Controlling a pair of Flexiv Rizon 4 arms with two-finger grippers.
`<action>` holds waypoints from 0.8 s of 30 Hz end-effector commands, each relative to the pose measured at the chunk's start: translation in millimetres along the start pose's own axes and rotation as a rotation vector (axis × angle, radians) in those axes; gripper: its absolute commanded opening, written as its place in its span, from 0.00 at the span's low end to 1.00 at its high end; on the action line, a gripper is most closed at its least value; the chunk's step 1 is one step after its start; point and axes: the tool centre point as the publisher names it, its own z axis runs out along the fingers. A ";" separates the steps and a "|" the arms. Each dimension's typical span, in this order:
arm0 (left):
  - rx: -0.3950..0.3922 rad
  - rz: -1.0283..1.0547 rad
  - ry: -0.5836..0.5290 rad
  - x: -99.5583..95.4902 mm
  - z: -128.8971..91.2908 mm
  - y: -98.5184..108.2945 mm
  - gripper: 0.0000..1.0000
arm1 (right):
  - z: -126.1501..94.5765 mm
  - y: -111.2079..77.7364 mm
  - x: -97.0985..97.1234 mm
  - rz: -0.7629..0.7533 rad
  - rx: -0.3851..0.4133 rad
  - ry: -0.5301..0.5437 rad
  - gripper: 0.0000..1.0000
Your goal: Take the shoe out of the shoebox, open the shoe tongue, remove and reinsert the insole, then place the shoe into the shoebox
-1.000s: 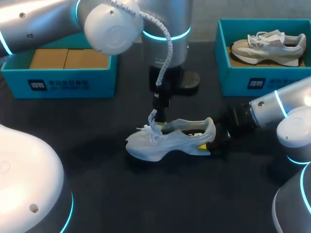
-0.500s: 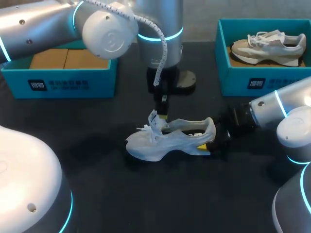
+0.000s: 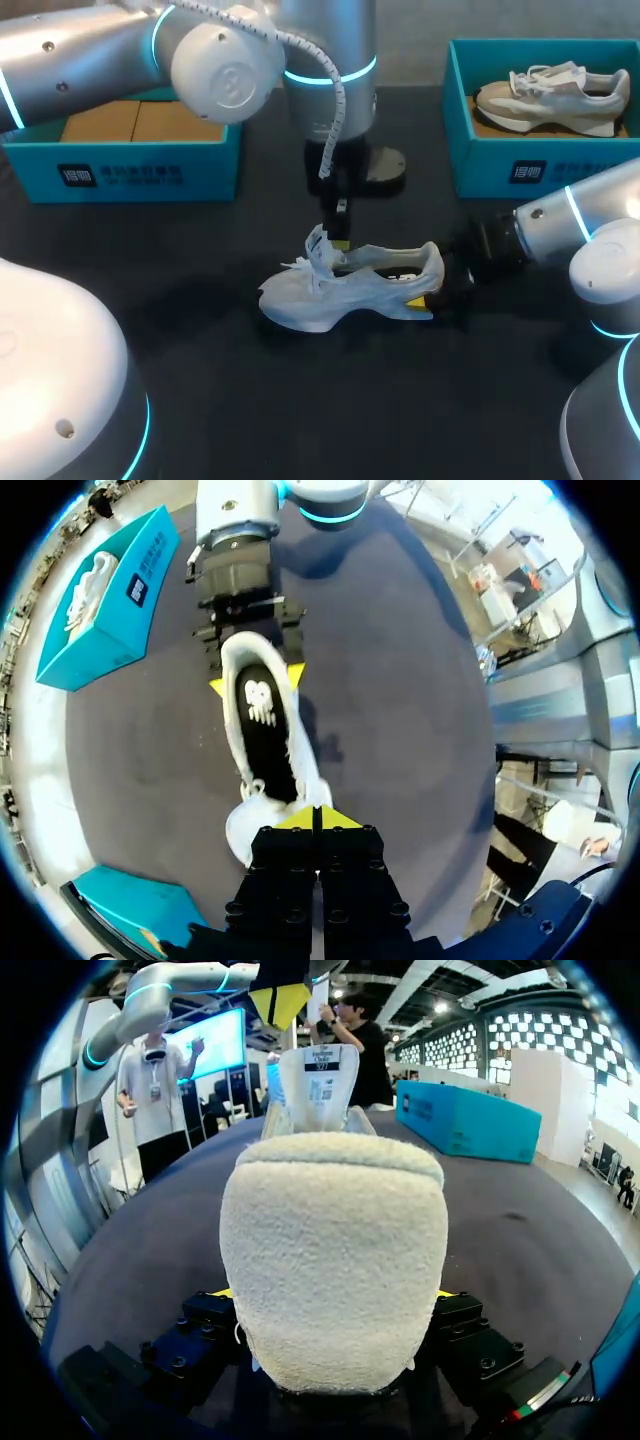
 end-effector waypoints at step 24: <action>0.079 0.032 0.084 -46.0 75.3 -69.6 0.00 | 1.8 -0.3 -0.4 0.000 0.004 -0.002 0.00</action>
